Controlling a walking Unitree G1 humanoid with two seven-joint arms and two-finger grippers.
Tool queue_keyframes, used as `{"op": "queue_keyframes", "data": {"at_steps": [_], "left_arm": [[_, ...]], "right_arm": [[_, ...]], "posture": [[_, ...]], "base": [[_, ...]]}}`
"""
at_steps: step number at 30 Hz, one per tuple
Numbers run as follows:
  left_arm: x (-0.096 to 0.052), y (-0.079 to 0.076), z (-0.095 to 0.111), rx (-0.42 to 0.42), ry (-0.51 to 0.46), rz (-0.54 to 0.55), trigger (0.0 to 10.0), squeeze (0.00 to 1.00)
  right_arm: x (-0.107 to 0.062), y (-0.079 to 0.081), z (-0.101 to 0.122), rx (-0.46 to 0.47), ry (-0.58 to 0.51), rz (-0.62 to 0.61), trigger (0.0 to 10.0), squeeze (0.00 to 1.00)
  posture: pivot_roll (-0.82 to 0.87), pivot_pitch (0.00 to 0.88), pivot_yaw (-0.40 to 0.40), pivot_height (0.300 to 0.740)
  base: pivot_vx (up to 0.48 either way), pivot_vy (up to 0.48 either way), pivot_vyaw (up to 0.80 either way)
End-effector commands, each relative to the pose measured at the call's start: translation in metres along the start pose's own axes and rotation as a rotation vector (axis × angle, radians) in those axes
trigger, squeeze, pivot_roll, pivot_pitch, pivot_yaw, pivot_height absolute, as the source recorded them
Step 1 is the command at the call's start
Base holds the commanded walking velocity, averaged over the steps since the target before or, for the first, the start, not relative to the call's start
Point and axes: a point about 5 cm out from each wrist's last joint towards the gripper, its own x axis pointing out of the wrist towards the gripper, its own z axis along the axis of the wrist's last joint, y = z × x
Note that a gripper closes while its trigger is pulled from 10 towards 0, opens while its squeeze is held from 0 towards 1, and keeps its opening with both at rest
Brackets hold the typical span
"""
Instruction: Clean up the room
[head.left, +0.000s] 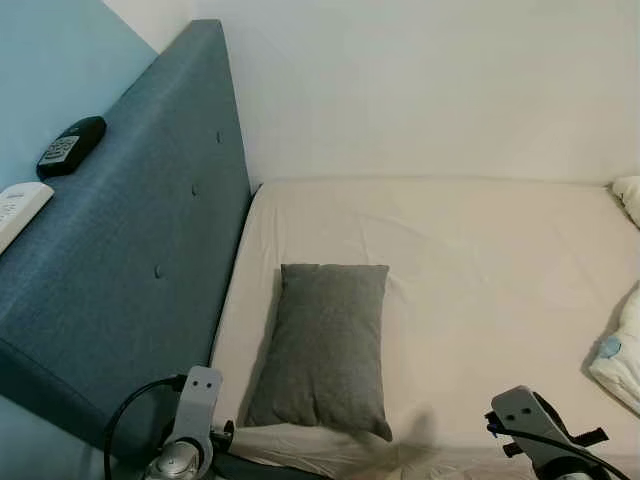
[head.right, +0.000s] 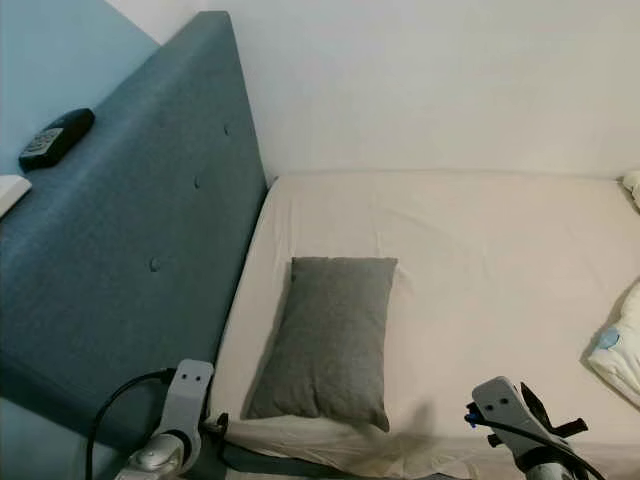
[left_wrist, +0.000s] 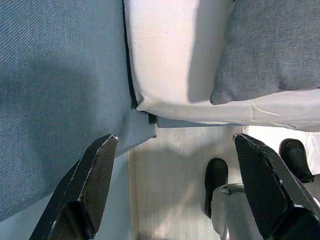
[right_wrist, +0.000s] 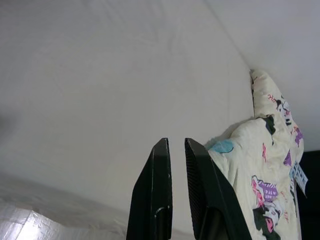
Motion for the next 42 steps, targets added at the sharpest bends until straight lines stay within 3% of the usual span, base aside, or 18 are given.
{"op": "queue_keyframes", "data": {"at_steps": [1, 42], "left_arm": [[-0.0019, 0.0048, -0.0073, -0.006, 0.023, 0.016, 10.0, 0.0], [-0.002, 0.0018, -0.0102, -0.001, 0.034, 0.006, 10.0, 0.0]], "right_arm": [[-0.0031, 0.0044, -0.0036, -0.006, 0.016, 0.017, 10.0, 0.0], [-0.0086, 0.0018, -0.0081, -0.007, 0.017, 0.016, 10.0, 0.0]], "posture": [[0.04, 0.142, -0.018, 0.74], [0.03, 0.151, -0.009, 0.74]], "base": [[0.0, 0.0, 0.0], [0.0, 0.0, 0.0]]}}
